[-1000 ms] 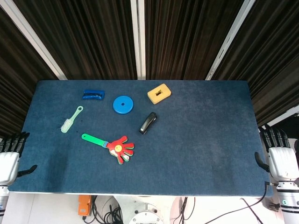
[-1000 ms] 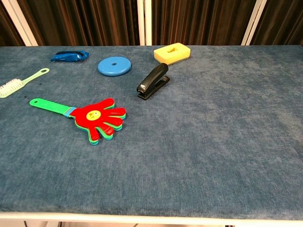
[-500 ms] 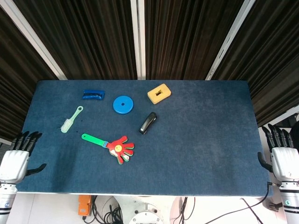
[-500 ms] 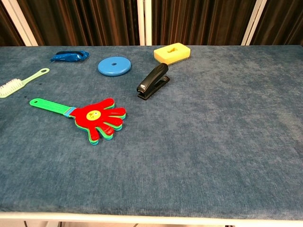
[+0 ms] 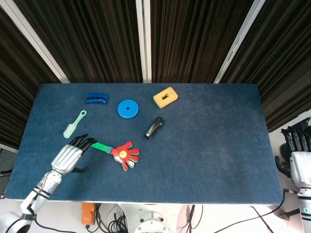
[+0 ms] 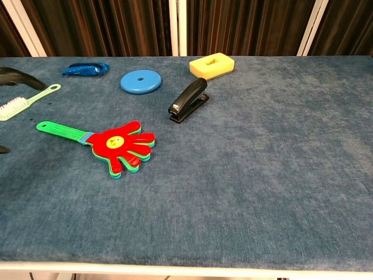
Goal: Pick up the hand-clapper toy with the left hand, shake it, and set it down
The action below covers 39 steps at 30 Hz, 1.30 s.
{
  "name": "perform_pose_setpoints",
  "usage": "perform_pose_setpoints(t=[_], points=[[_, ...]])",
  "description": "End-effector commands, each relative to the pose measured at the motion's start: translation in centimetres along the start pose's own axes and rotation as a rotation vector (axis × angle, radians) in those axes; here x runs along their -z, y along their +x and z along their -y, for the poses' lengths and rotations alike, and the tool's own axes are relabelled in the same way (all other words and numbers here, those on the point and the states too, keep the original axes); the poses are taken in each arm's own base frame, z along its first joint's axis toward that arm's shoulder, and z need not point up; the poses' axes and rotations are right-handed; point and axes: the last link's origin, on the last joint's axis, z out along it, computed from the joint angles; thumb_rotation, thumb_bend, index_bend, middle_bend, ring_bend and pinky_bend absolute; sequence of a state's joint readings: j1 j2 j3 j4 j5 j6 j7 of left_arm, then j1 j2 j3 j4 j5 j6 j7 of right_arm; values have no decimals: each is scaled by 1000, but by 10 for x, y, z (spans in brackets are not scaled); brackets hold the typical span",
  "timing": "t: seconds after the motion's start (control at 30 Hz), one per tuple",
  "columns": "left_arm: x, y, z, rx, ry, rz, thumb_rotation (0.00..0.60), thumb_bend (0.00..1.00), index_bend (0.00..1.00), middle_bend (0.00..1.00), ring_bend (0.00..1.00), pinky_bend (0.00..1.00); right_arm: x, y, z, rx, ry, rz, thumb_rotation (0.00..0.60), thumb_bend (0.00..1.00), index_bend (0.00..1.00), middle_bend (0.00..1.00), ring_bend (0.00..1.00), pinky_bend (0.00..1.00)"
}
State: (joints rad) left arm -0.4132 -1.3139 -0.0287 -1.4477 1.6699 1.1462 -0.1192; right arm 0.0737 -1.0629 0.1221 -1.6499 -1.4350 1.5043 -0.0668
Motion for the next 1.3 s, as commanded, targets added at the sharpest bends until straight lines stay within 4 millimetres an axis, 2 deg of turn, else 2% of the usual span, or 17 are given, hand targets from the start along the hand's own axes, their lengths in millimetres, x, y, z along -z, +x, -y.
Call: perform_pose_setpoints(t=[0.03,0.4,0.53,0.73,1.3], points=[[-23,-9,-11,-37,-66,30,600,133,152,136,23,201,-1,1,-1,1,-4,-3,600,315,0,0,0,0],[-58,-23,-8,-91,-100,87,600,159,203,138,28,194,-3,1,-6,-1,-22,0,600,318,0,0,0,0],[-67,-25,-1,-113,-86,113,600,222,204,138,28,190,-4,4,-6,-1,-21,-9,600,322,0,0,0,0],[-74,-29,6,-126,-73,142,600,230,211,137,29,186,-4,3,-7,2,-26,-3,600,323,0,0,0,0],[-88,-38,7,-131,-71,171,600,229,309,138,28,179,-5,0,-8,3,-33,6,600,324,0,0,0,0]])
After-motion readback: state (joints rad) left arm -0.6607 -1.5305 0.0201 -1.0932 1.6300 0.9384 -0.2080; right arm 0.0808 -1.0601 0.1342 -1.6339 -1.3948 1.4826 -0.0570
